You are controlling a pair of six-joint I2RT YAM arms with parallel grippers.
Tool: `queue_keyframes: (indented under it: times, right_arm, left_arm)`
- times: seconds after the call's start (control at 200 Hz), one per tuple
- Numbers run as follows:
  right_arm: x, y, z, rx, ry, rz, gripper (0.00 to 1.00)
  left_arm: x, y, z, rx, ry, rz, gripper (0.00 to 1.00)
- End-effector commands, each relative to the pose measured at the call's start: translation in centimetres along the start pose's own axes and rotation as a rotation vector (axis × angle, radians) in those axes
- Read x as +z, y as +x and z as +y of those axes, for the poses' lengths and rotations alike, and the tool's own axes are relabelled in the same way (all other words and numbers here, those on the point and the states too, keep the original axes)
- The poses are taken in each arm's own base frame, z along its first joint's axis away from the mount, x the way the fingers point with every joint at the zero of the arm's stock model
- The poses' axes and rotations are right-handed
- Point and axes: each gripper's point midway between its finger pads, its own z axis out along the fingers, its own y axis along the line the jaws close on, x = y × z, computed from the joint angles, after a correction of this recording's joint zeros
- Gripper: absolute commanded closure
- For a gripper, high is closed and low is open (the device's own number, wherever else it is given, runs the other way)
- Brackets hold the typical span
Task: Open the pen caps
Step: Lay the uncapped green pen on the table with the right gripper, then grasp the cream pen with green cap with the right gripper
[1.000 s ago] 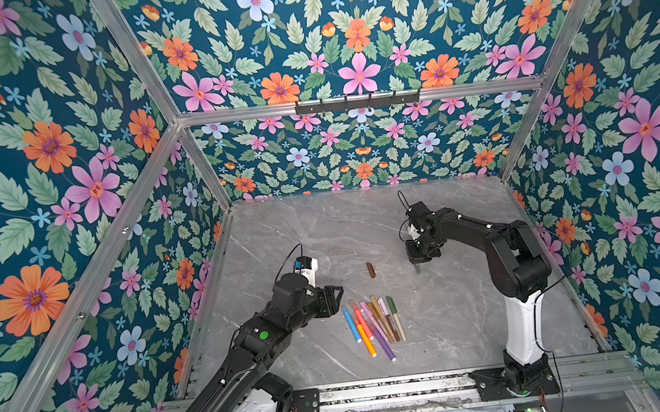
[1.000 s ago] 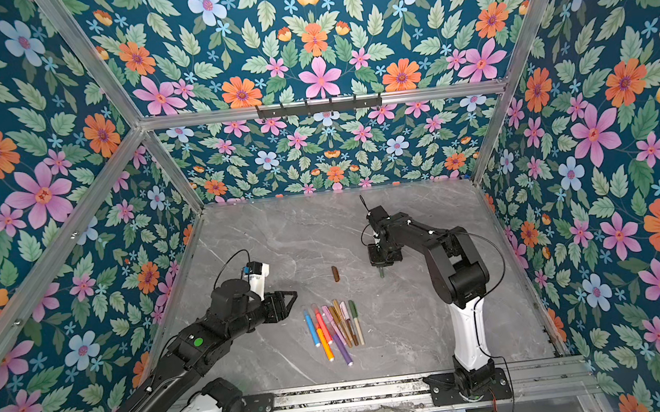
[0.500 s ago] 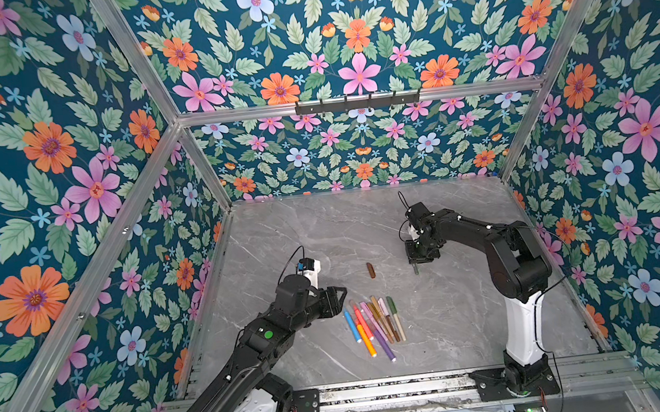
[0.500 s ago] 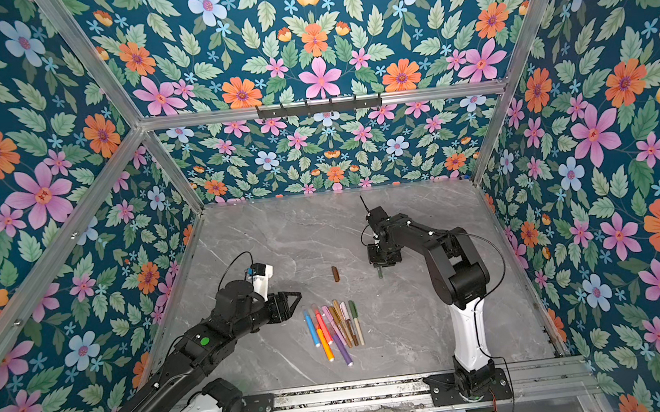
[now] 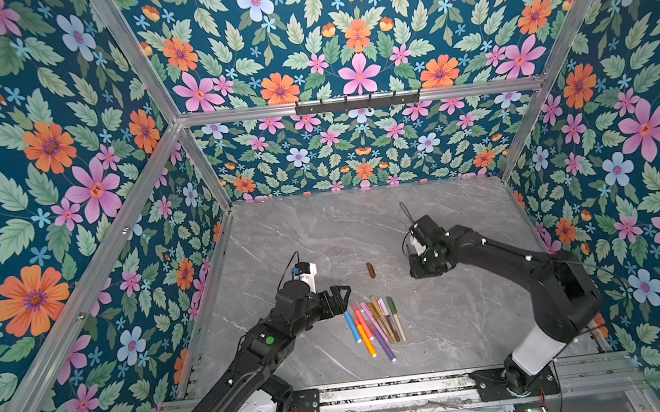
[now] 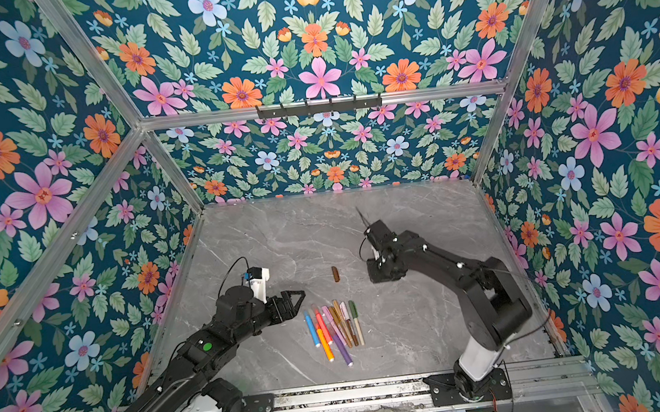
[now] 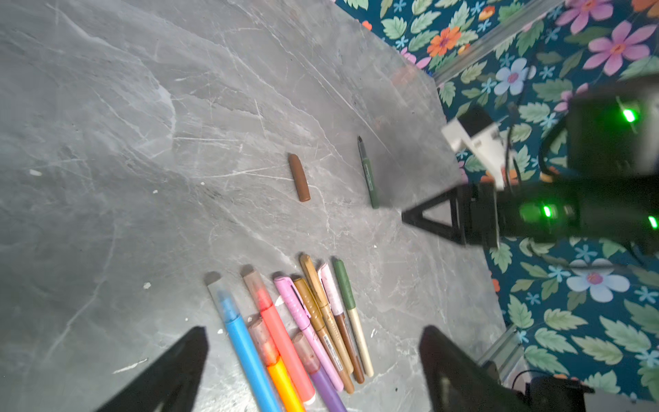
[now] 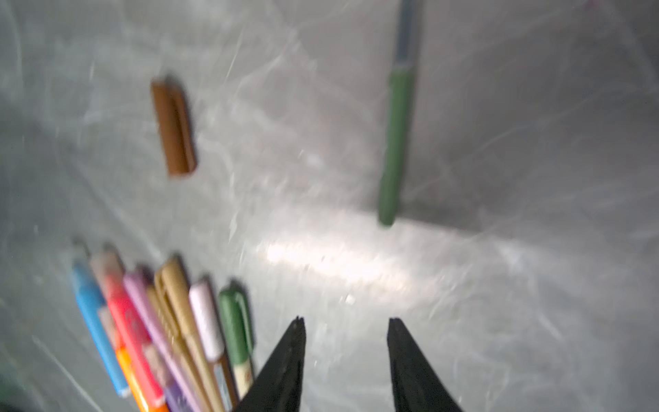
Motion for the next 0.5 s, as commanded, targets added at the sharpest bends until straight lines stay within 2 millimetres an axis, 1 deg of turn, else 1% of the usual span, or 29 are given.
queue_keyframes:
  times: [0.0,0.04,0.1,0.165,0.21,0.275,0.32,0.42,0.495]
  right_arm:
    - [-0.6,4.5,1.0,0.003,0.049,-0.023,0.60]
    - [-0.6,6.6,1.7,-0.005,0.045,-0.028,0.60]
    - [-0.4,9.1,2.7,-0.002,0.029,-0.038,0.61]
    - [-0.7,10.7,4.2,-0.033,0.015,-0.072,0.61]
    - [-0.9,11.5,5.1,-0.062,0.018,-0.092,0.61]
    - [-0.8,12.3,5.8,-0.078,0.035,-0.089,0.61]
    - [-0.4,12.5,6.1,-0.079,0.041,-0.080,0.62]
    - [0.5,12.4,6.8,-0.093,0.038,-0.070,0.63]
    - [1.1,12.2,7.1,-0.113,0.057,-0.061,0.64]
  left_arm:
    - [-0.1,-2.4,-1.1,-0.090,0.075,-0.136,0.00]
    - [0.1,-2.7,-1.1,-0.110,0.083,-0.154,0.00]
    - [0.3,-3.3,-0.9,-0.141,0.064,-0.180,0.00]
    - [0.5,-4.0,-0.7,-0.152,0.040,-0.200,0.00]
    - [0.6,-4.5,-0.9,-0.155,0.035,-0.212,0.00]
    - [0.8,-5.1,-1.0,-0.164,0.026,-0.223,0.00]
    - [1.0,-5.3,-0.9,-0.181,0.015,-0.226,0.00]
    - [1.0,-5.5,-0.8,-0.222,0.005,-0.230,0.00]
    - [0.4,-5.4,-0.5,-0.251,0.011,-0.250,0.02]
